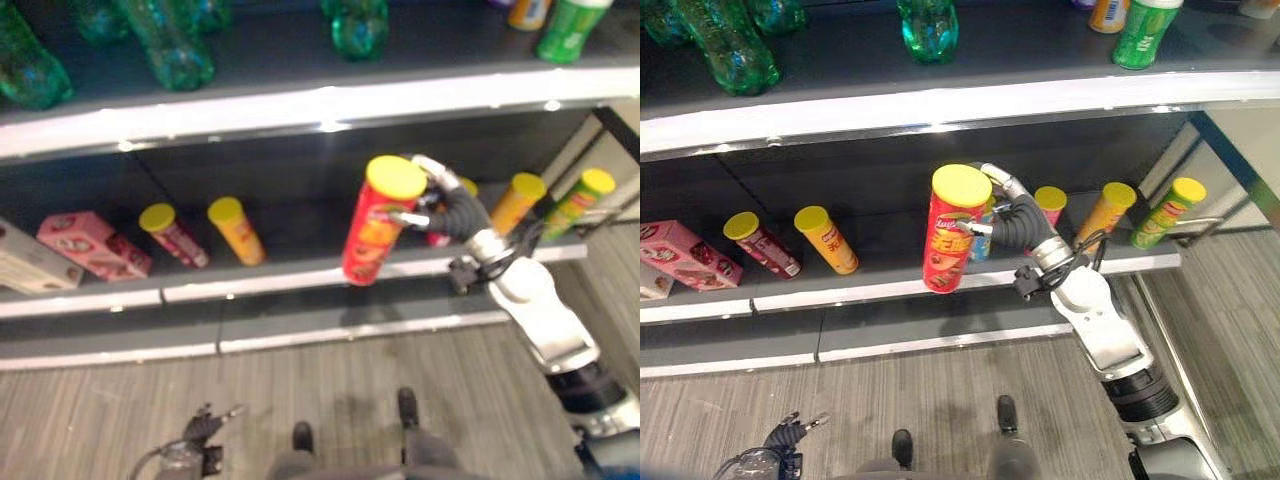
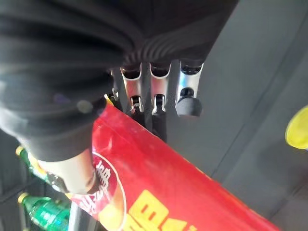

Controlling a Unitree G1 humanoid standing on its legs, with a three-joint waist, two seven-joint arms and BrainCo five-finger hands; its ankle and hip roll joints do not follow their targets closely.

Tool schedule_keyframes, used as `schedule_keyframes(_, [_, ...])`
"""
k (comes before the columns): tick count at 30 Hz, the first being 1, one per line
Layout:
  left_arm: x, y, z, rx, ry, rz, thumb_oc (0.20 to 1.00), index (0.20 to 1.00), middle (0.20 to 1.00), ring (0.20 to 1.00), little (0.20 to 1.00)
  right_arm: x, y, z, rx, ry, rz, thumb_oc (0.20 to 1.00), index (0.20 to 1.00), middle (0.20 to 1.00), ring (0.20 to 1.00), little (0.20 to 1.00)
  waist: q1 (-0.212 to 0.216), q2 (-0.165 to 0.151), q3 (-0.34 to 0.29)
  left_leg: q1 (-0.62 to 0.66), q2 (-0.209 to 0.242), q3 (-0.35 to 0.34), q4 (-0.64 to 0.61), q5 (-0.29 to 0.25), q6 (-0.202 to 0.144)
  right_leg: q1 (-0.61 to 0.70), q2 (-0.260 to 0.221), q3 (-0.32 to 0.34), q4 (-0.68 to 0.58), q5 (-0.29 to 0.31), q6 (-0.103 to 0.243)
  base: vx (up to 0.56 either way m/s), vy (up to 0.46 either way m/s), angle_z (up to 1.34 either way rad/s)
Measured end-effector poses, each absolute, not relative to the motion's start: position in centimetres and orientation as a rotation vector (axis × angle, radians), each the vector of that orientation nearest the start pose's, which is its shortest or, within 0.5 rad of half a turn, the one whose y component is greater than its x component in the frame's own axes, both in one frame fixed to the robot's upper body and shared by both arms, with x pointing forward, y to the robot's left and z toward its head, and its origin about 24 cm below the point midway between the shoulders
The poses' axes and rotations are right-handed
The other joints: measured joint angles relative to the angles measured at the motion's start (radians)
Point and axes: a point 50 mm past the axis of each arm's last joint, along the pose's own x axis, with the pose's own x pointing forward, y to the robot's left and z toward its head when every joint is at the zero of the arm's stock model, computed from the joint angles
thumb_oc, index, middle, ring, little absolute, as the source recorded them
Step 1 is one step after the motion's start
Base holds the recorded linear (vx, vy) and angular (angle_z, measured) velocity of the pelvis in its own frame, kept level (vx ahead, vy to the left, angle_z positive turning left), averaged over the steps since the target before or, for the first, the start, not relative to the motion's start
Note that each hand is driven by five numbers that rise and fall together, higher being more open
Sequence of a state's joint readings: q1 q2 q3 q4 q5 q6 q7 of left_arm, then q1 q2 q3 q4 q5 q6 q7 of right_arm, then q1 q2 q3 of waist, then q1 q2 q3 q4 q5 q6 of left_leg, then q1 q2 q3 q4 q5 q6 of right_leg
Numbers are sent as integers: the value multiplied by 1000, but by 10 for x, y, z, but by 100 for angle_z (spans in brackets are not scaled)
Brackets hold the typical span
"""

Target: Put the goods on the table back onto the shelves and tidy them up.

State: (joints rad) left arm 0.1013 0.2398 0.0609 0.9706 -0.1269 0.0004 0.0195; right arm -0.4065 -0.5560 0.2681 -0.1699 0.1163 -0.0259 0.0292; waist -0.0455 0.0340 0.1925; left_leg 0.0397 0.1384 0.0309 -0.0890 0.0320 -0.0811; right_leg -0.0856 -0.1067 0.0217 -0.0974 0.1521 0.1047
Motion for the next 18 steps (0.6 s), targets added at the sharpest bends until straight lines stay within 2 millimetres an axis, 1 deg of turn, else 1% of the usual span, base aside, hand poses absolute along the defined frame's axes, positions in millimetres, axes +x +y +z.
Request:
schedule_keyframes(2, [92, 238, -148, 46, 1057, 258, 1000, 1000, 1000, 1000, 1000, 292, -142, 177, -479, -482, 379, 200, 200, 200, 200, 200, 6, 5, 4, -5, 22, -6, 0, -1, 0, 0, 29, -8, 1, -2, -16, 32, -25, 4])
schedule_keyframes(4, [86, 233, -151, 30, 1070, 255, 1000, 1000, 1000, 1000, 1000, 292, -143, 177, -483, -479, 375, 200, 200, 200, 200, 200, 5, 6, 5, -7, 35, -17, 0, -2, 0, 1, 42, -13, 0, -4, -27, 3, -3, 2])
schedule_keyframes(6, [90, 232, -150, 28, 1059, 252, 1000, 1000, 1000, 1000, 1000, 292, -143, 176, -500, -482, 373, 200, 200, 200, 200, 200, 5, 8, 14, -11, 42, -22, 0, -2, -1, 0, 47, -25, 0, -9, -37, 3, -2, 6])
schedule_keyframes(10, [103, 235, -143, 24, 998, 261, 1000, 1000, 1000, 1000, 1000, 292, -140, 175, -522, -481, 382, 200, 200, 200, 200, 200, 9, 10, 42, -22, 39, -23, 0, -4, -5, -7, 43, -30, 0, -12, -38, 0, 12, 6])
schedule_keyframes(14, [104, 239, -142, 33, 993, 269, 1000, 1000, 1000, 1000, 1000, 292, -134, 171, -550, -477, 404, 200, 200, 200, 200, 200, 24, 18, 74, -23, 35, -23, 0, -1, -9, -6, 38, -31, 0, -9, -36, -23, 35, 1])
schedule_keyframes(16, [106, 238, -140, 35, 982, 266, 1000, 1000, 1000, 1000, 1000, 296, -134, 175, -563, -489, 388, 200, 200, 200, 200, 200, 26, 25, 115, -22, 33, -24, 0, 3, -14, -5, 33, -32, 1, 1, -43, -48, 55, 2])
schedule_keyframes(18, [107, 239, -140, 36, 981, 268, 1000, 1000, 1000, 1000, 1000, 300, -135, 176, -587, -491, 374, 200, 200, 200, 200, 200, 32, 32, 149, -24, 26, -25, 1, 6, -18, -6, 27, -32, 5, 5, -37, -36, 50, 2])
